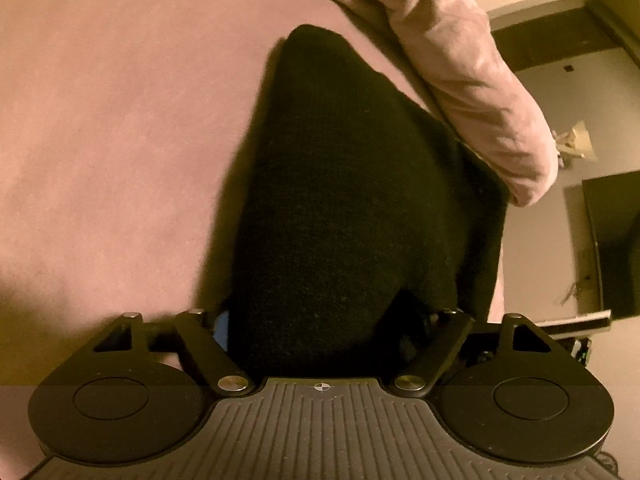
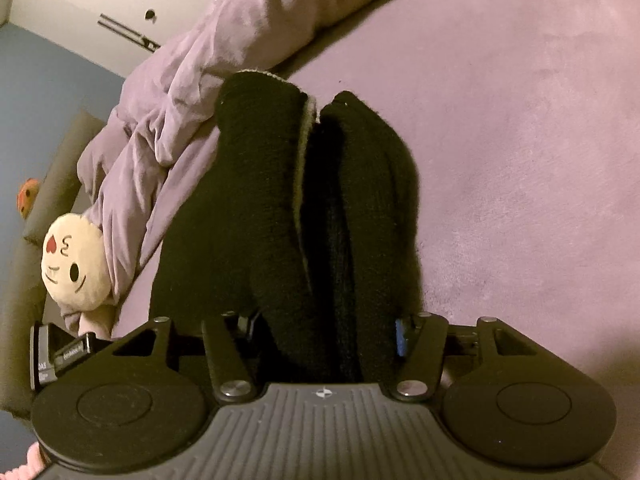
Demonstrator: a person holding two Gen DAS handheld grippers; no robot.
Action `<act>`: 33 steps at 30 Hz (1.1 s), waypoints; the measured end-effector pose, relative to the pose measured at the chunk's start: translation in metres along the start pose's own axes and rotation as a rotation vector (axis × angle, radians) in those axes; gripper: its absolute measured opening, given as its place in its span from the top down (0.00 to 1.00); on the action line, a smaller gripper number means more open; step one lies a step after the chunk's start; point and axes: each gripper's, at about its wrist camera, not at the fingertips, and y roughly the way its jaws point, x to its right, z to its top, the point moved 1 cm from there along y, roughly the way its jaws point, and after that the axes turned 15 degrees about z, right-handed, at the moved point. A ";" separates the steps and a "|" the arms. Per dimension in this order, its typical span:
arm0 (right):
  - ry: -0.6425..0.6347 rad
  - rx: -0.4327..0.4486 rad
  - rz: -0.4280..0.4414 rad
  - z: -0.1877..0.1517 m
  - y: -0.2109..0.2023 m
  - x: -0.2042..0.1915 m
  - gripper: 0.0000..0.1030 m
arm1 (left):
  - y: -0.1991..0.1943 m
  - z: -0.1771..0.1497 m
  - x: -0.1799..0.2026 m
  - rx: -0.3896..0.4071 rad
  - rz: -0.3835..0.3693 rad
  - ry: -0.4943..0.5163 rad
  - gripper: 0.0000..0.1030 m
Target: Fold small clothes
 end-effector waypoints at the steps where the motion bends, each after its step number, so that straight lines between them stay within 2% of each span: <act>1: 0.009 0.002 0.009 -0.001 -0.001 0.000 0.50 | -0.002 0.000 0.000 0.003 -0.007 0.007 0.25; 3: 0.018 0.003 0.019 -0.003 -0.004 -0.003 0.53 | -0.006 0.000 -0.002 0.003 -0.025 -0.001 0.33; 9: -0.022 -0.008 0.039 -0.007 0.002 -0.026 0.54 | -0.027 0.002 0.003 0.049 -0.040 0.038 0.42; 11: -0.041 -0.009 0.037 -0.009 0.006 -0.035 0.54 | -0.038 0.003 0.006 0.073 -0.037 0.065 0.42; 16: -0.061 -0.034 0.100 -0.021 0.024 -0.059 0.54 | -0.068 0.008 -0.002 0.134 -0.021 0.086 0.42; 21: -0.089 -0.037 0.164 -0.033 0.054 -0.088 0.54 | -0.100 0.015 -0.027 0.212 0.040 0.078 0.42; 23: -0.090 -0.040 0.159 -0.037 0.064 -0.092 0.53 | -0.107 0.017 -0.038 0.229 0.083 0.077 0.40; 24: -0.090 -0.036 0.132 -0.038 0.068 -0.093 0.48 | -0.108 0.017 -0.044 0.227 0.124 0.079 0.37; 26: -0.125 -0.008 0.013 -0.041 0.067 -0.096 0.43 | -0.108 0.014 -0.053 0.216 0.211 0.082 0.36; 28: -0.191 0.041 -0.110 -0.044 0.054 -0.105 0.35 | -0.113 0.007 -0.054 0.251 0.290 0.138 0.37; 29: -0.234 0.073 -0.159 -0.048 0.046 -0.112 0.34 | -0.117 0.003 -0.052 0.283 0.324 0.174 0.37; 31: -0.358 0.138 -0.258 -0.056 0.034 -0.134 0.35 | -0.125 -0.003 -0.047 0.353 0.372 0.227 0.30; 33: -0.471 0.184 -0.326 -0.063 0.033 -0.151 0.36 | -0.128 -0.005 -0.042 0.407 0.391 0.224 0.19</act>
